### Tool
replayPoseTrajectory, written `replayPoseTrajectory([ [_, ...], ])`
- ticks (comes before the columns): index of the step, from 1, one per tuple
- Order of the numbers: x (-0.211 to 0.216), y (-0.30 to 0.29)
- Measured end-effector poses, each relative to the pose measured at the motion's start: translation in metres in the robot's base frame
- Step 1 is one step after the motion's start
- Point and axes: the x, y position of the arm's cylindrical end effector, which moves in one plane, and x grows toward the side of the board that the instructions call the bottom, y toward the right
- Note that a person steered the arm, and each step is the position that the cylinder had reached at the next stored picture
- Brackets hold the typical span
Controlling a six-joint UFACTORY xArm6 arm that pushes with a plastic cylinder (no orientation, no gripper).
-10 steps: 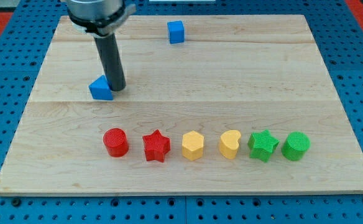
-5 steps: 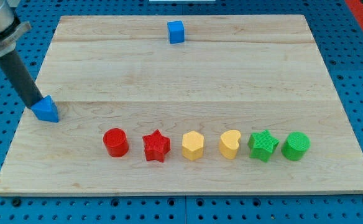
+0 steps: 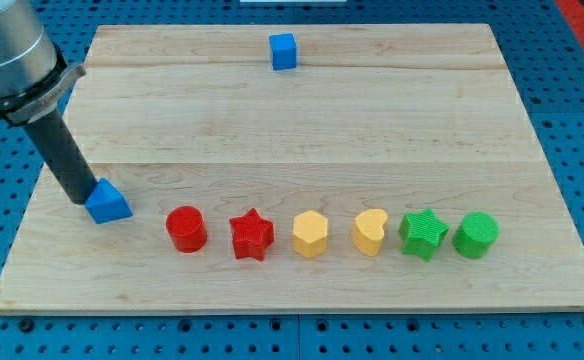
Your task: Slide the triangle to the left of the red circle
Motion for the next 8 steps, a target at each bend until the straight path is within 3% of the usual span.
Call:
replayPoseTrajectory([
  [1, -0.032, -0.007],
  [4, 0.010, 0.016],
  [5, -0.031, 0.029],
  [8, -0.195, 0.281],
])
